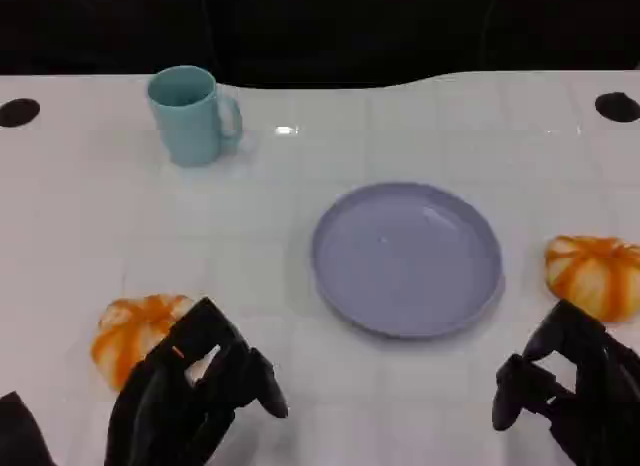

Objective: Grasp the bread from the table and place it into the plate.

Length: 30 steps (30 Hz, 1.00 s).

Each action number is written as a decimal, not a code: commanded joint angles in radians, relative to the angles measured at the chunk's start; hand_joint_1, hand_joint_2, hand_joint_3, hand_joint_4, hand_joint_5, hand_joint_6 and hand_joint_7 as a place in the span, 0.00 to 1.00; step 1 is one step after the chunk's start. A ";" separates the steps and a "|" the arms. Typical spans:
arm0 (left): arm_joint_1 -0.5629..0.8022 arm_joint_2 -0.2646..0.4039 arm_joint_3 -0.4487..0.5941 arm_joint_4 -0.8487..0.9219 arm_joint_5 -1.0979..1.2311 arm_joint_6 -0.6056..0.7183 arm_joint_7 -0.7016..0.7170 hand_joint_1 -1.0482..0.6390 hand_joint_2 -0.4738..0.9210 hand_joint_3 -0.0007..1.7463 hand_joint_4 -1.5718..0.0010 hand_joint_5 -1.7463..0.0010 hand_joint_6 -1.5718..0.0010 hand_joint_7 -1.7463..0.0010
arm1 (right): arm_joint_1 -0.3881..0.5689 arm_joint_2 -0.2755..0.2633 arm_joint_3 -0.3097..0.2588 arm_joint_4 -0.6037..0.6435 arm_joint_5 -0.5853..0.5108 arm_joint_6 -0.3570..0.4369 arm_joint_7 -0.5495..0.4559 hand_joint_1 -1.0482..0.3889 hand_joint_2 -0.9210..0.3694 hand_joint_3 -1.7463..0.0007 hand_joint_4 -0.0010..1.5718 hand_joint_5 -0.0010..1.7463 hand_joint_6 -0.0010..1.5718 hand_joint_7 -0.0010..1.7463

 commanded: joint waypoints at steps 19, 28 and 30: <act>0.000 0.009 0.009 -0.009 -0.001 0.006 -0.002 0.27 1.00 0.22 0.54 0.00 0.67 0.00 | -0.008 -0.008 -0.007 0.000 -0.004 -0.012 0.003 0.33 0.00 0.75 0.48 1.00 0.38 0.91; 0.000 0.003 0.012 -0.019 0.002 0.004 0.016 0.28 1.00 0.21 0.54 0.00 0.67 0.00 | -0.009 -0.006 -0.010 0.004 0.003 -0.008 0.004 0.33 0.00 0.75 0.48 1.00 0.38 0.91; 0.000 0.004 0.012 -0.019 0.002 0.003 0.016 0.28 1.00 0.22 0.54 0.00 0.67 0.00 | -0.009 -0.006 -0.011 0.004 0.004 -0.008 0.003 0.33 0.00 0.75 0.48 1.00 0.38 0.91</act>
